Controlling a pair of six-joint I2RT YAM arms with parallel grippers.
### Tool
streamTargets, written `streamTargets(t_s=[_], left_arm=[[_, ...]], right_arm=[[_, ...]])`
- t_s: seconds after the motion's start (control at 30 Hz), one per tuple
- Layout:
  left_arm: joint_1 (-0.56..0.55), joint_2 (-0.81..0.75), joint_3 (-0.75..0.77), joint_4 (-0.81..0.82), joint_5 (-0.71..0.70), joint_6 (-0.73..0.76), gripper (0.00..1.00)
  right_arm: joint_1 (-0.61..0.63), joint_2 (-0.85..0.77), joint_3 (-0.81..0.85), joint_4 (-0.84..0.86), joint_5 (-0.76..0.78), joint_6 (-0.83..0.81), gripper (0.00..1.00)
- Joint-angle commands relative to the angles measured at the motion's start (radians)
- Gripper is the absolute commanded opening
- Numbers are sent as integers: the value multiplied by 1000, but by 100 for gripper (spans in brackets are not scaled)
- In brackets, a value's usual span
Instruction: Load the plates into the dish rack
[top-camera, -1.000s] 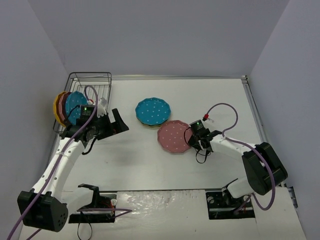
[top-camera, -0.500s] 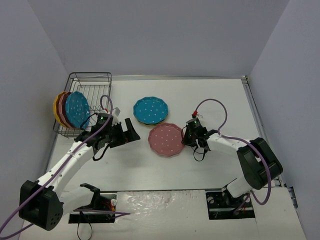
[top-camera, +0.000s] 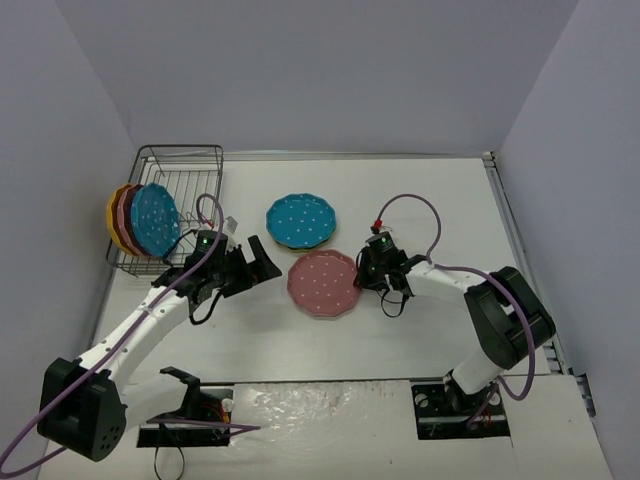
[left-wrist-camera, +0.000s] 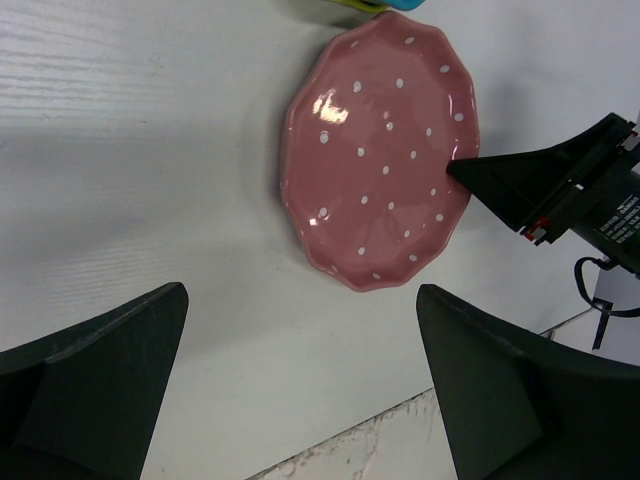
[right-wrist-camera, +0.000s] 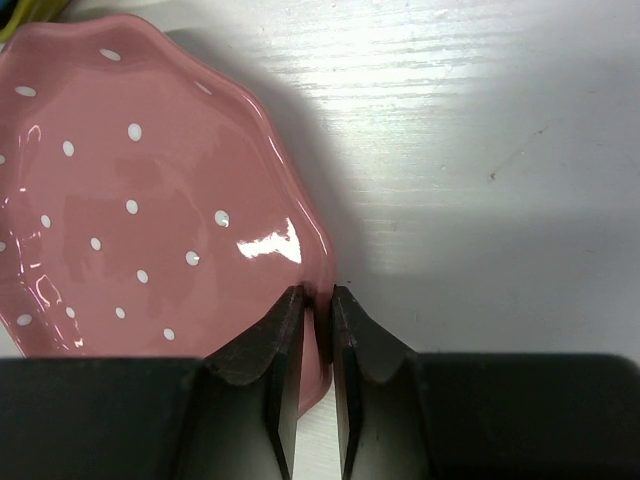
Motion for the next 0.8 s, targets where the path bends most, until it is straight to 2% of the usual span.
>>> streamTargets(t_s=[0.0,0.07,0.13,0.43,0.77], left_arm=[[-20,23,12,127,-1,-49,97],[-23,33,2,142,-1,-56,97],[-25,40,-9,161,-1,-61,97],[-27,45,-88,221,-1,-146,97],[-27,15,-181,243,-27,-295,97]], right_arm=[[23,124,-44,-168,-45,-38,14],[23,139,-46,-135,-52,-39,4],[23,136,-51,-131,-67,-36,0],[16,52,-27,-130,-278,62,0],[17,43,16,-102,-389,195,0]])
